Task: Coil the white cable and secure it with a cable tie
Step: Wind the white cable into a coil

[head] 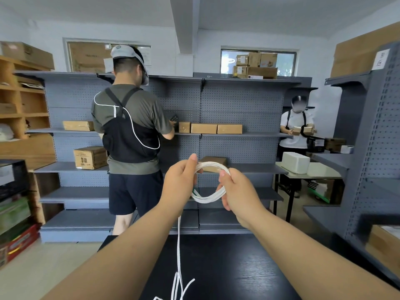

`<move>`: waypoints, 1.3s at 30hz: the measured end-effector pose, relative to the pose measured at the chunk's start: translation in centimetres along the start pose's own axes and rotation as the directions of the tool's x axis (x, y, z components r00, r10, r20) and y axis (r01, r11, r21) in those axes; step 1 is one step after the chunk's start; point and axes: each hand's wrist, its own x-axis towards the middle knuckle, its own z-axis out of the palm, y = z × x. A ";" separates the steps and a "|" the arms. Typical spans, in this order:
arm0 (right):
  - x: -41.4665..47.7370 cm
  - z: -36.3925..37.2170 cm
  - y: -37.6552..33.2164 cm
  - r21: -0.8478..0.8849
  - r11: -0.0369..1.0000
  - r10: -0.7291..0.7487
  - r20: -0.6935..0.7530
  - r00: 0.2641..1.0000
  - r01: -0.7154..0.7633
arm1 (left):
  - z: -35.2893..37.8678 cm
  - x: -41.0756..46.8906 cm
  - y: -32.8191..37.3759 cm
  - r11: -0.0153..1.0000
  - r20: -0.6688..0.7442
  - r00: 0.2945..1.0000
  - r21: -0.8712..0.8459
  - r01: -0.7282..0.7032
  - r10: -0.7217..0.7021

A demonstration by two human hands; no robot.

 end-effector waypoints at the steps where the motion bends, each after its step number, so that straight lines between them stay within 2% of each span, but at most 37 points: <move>1: 0.0 0.1 0.0 0.032 0.999 0.020 -0.007 1.000 -0.020 | 0.1 -0.2 0.0 0.999 -0.018 0.999 -0.038 0.031 -0.032; 10: -0.9 1.6 -0.1 0.238 0.963 0.164 -0.139 0.977 -0.128 | 1.6 -1.8 -0.4 0.939 -0.094 0.961 -0.254 0.231 -0.261; 12: -1.3 2.0 -0.1 0.263 0.957 0.167 -0.158 0.973 -0.122 | 1.8 -2.0 -0.3 0.946 -0.126 0.962 -0.250 0.205 -0.242; 16: -1.9 2.4 0.5 0.296 0.942 0.196 -0.105 0.975 -0.158 | 1.5 -2.0 -0.6 0.997 -0.188 0.980 -0.047 0.053 -0.061; 19: -1.5 1.3 0.9 0.063 0.988 0.145 -0.022 0.989 -0.143 | 0.6 -1.6 -0.7 0.993 -0.104 0.993 0.103 -0.051 0.061; 21: -1.0 0.3 0.9 -0.177 0.984 -0.011 0.027 1.000 0.015 | 0.1 -1.3 -0.7 0.962 0.019 0.992 0.244 -0.123 0.122; 23: -0.7 -0.7 0.5 -0.419 0.887 -0.152 0.131 0.980 0.194 | -0.4 -1.0 -0.5 0.917 0.142 0.977 0.347 -0.199 0.158; 25: -0.6 -1.3 -0.1 -0.556 0.767 -0.219 0.239 0.946 0.318 | -0.9 -0.6 -0.2 0.867 0.259 0.946 0.406 -0.288 0.194; 27: -0.5 -1.7 -0.8 -0.592 0.712 -0.242 0.299 0.923 0.378 | -1.4 -0.4 0.1 0.837 0.342 0.916 0.422 -0.349 0.210; 29: -0.5 -1.8 -1.1 -0.601 0.694 -0.271 0.292 0.917 0.396 | -1.6 -0.1 0.0 0.837 0.362 0.906 0.406 -0.367 0.222; 39: -1.1 -0.8 0.0 -0.550 0.753 -0.411 0.036 0.911 0.362 | -1.0 -0.9 -0.2 0.907 0.274 0.941 0.311 -0.283 0.200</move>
